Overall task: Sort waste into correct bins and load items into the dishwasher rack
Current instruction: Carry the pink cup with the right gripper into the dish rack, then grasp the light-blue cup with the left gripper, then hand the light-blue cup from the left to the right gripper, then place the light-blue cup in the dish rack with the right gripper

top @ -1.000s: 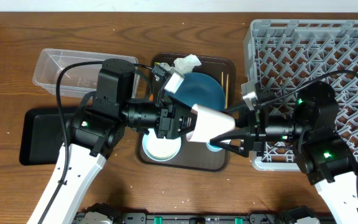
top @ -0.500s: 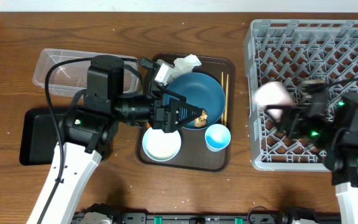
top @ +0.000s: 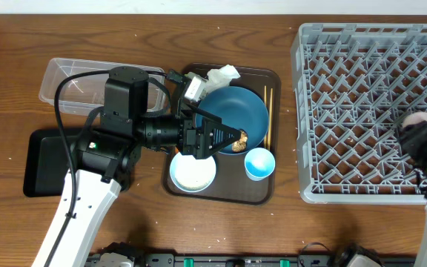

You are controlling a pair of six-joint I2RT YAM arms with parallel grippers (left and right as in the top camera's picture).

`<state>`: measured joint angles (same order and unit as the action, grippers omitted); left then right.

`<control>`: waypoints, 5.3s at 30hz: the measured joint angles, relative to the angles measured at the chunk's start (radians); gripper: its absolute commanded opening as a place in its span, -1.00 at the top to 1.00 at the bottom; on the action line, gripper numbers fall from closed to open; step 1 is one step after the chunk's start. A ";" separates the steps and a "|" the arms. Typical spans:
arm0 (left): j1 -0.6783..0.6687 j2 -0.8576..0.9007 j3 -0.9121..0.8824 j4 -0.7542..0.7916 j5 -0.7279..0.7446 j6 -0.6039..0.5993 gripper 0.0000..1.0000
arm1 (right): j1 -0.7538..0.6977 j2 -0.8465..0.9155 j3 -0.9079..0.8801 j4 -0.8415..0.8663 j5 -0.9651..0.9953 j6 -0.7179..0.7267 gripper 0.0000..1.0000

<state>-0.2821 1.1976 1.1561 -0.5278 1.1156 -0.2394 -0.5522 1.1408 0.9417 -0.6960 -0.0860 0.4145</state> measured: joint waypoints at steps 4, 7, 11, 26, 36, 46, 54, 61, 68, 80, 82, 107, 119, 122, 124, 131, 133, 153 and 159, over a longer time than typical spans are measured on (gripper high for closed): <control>0.000 0.000 0.000 -0.002 0.000 0.000 -0.96 | -0.030 0.081 0.002 -0.002 -0.046 0.030 -0.21; 0.000 0.000 0.000 -0.008 0.000 0.000 -0.96 | -0.033 0.125 0.002 -0.002 -0.061 0.043 -0.21; 0.000 0.000 0.000 -0.014 0.000 0.000 -0.96 | -0.040 0.156 0.002 0.016 -0.061 0.057 -0.22; 0.000 0.000 0.000 -0.022 -0.016 0.000 -0.96 | -0.048 0.188 0.118 -0.036 -0.135 0.100 -0.61; -0.090 0.000 0.000 -0.220 -0.409 0.039 -0.69 | -0.024 0.157 0.303 -0.227 -0.411 -0.035 -0.64; -0.398 0.211 0.000 -0.177 -0.906 0.012 -0.50 | 0.132 0.107 0.305 -0.362 -0.480 -0.138 -0.74; -0.460 0.447 0.000 -0.040 -1.012 -0.069 -0.24 | 0.203 0.107 0.305 -0.370 -0.447 -0.156 -0.76; -0.473 0.542 0.000 -0.037 -1.014 -0.108 0.59 | 0.209 0.107 0.305 -0.373 -0.437 -0.164 -0.78; -0.472 0.550 0.000 -0.040 -0.972 -0.131 0.87 | 0.209 0.107 0.305 -0.374 -0.437 -0.164 -0.78; -0.201 0.183 0.002 -0.098 -0.680 -0.098 0.88 | 0.210 0.107 0.305 -0.439 -0.517 -0.341 -0.76; -0.124 0.129 0.003 -0.085 -0.573 -0.090 0.88 | 0.221 0.107 0.305 -0.449 -0.616 -0.412 -0.76; 0.006 0.117 0.004 0.022 0.173 -0.040 0.88 | 0.845 0.107 0.305 -0.122 -1.033 -0.609 -0.29; 0.027 0.132 0.004 0.092 0.134 -0.066 -0.97 | 0.777 0.055 0.305 -0.191 -0.831 -0.498 -0.11; 0.025 0.135 0.004 0.092 0.142 -0.077 -0.99 | 0.676 0.026 0.307 -0.217 -0.709 -0.435 -0.13; 0.013 0.132 0.004 0.092 0.155 -0.078 -0.99 | 0.565 0.030 0.307 -0.238 -0.605 -0.389 -0.13; 0.008 0.132 0.004 0.092 0.168 -0.078 -0.98 | 0.196 0.054 0.307 -0.254 -0.399 -0.247 -0.14; 0.008 0.132 0.004 0.092 0.169 -0.078 -0.98 | 0.080 0.066 0.307 -0.248 -0.372 -0.196 -0.14; 0.008 0.132 0.004 0.091 0.169 -0.078 -0.98 | -0.380 0.397 0.307 -0.188 -0.317 0.174 -0.15; 0.008 0.132 0.004 0.091 0.168 -0.078 -0.99 | -0.410 0.439 0.307 -0.170 -0.325 0.220 -0.52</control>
<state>-0.2741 1.3293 1.1599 -0.4366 1.2839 -0.3176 -0.9619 1.5795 1.2484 -0.8658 -0.4107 0.6350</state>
